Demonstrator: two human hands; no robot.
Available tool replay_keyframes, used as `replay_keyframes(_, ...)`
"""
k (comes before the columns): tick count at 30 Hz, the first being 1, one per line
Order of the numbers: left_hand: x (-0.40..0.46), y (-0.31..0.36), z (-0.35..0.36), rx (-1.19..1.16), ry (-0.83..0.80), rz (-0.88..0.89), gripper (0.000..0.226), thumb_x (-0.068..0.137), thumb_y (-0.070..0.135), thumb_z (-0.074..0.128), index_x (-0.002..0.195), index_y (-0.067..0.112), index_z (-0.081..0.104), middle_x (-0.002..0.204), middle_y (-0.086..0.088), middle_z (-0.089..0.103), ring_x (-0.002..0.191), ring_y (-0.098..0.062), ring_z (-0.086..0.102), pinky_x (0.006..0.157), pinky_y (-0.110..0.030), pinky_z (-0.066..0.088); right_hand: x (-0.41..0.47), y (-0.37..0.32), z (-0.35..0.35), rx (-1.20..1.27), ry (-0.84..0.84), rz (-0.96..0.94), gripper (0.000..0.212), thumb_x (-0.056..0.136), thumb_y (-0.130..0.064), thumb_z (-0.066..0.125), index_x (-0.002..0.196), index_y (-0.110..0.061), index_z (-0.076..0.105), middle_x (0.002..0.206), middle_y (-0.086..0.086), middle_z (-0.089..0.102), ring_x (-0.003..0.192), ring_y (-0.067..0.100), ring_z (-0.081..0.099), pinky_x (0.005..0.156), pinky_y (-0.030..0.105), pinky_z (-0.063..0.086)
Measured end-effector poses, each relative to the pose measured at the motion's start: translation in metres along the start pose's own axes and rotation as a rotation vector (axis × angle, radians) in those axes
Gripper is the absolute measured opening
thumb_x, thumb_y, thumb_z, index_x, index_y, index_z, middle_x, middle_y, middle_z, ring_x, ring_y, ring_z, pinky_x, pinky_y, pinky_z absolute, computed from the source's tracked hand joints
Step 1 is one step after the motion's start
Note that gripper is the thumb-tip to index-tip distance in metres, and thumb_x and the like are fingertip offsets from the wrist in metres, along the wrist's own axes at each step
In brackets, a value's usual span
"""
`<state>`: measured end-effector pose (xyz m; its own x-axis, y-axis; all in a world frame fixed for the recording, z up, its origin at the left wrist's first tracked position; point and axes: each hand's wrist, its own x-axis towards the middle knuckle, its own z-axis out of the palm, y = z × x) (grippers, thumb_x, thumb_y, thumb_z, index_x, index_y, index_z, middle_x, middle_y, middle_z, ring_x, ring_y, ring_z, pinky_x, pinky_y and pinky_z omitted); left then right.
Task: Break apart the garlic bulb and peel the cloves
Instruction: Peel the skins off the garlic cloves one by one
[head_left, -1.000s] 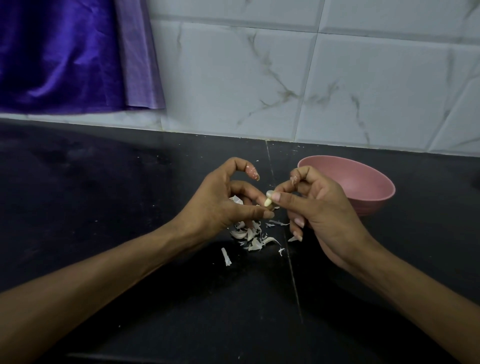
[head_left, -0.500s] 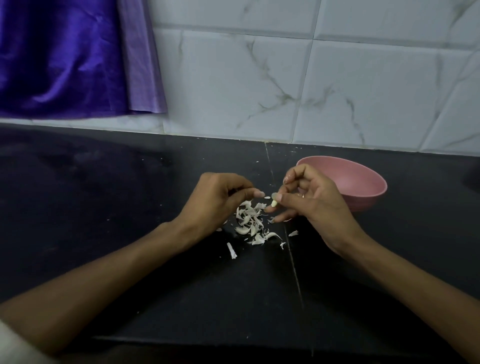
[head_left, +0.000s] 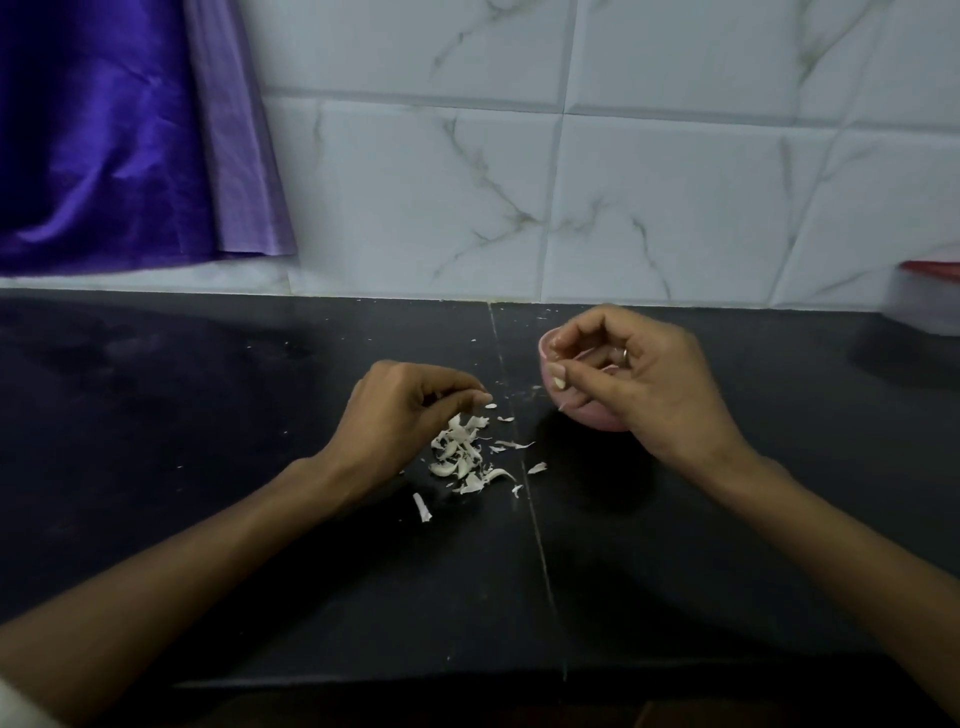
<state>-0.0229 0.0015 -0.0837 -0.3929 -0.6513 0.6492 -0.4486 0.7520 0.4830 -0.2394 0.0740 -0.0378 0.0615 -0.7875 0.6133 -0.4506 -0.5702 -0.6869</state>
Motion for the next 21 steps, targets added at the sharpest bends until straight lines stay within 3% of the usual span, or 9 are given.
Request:
replay_keyframes(3, 0.012, 0.014, 0.005, 0.068, -0.047, 0.108, 0.021, 0.091, 0.032, 0.064, 0.104, 0.021, 0.076, 0.091, 0.012, 0.075, 0.073, 0.007, 0.063, 0.068, -0.035, 0.058, 0.008, -0.004, -0.029, -0.153, 0.036, -0.072, 0.020, 0.083, 0.001, 0.075, 0.091, -0.015, 0.066, 0.086, 0.001, 0.069, 0.070, 0.011, 0.070, 0.064, 0.024, 0.059)
replay_keyframes(9, 0.054, 0.044, 0.025, 0.223, -0.214, 0.216, 0.022, 0.093, 0.015, 0.063, 0.113, 0.018, 0.072, 0.104, 0.002, 0.073, 0.097, -0.021, 0.066, 0.077, -0.041, 0.053, 0.025, 0.017, -0.061, -0.357, 0.066, -0.025, 0.017, 0.085, -0.003, 0.074, 0.097, -0.013, 0.067, 0.078, 0.000, 0.073, 0.070, 0.011, 0.070, 0.074, 0.039, 0.060)
replay_keyframes(14, 0.061, 0.049, 0.033, 0.231, -0.213, 0.243, 0.019, 0.092, 0.014, 0.063, 0.109, 0.017, 0.072, 0.106, 0.002, 0.072, 0.100, -0.020, 0.062, 0.080, -0.040, 0.051, 0.020, 0.023, -0.066, -0.384, 0.077, -0.022, 0.022, 0.088, 0.002, 0.068, 0.097, -0.018, 0.069, 0.086, -0.004, 0.073, 0.083, 0.006, 0.069, 0.076, 0.031, 0.060)
replay_keyframes(18, 0.050, 0.040, 0.021, 0.208, -0.245, 0.257, 0.019, 0.090, 0.036, 0.065, 0.099, 0.021, 0.073, 0.092, 0.008, 0.070, 0.086, -0.012, 0.061, 0.071, -0.041, 0.053, 0.013, 0.015, -0.064, -0.320, 0.055, -0.009, 0.015, 0.087, -0.002, 0.069, 0.092, -0.016, 0.071, 0.083, -0.004, 0.072, 0.081, 0.009, 0.069, 0.071, 0.031, 0.060)
replay_keyframes(21, 0.040, 0.027, 0.006, 0.209, -0.264, 0.195, 0.044, 0.081, 0.063, 0.055, 0.086, 0.023, 0.073, 0.083, 0.012, 0.067, 0.077, -0.007, 0.060, 0.064, -0.041, 0.054, 0.006, 0.012, -0.053, -0.258, -0.016, 0.009, 0.013, 0.086, -0.003, 0.071, 0.089, -0.016, 0.072, 0.080, -0.007, 0.071, 0.078, 0.011, 0.069, 0.068, 0.029, 0.059)
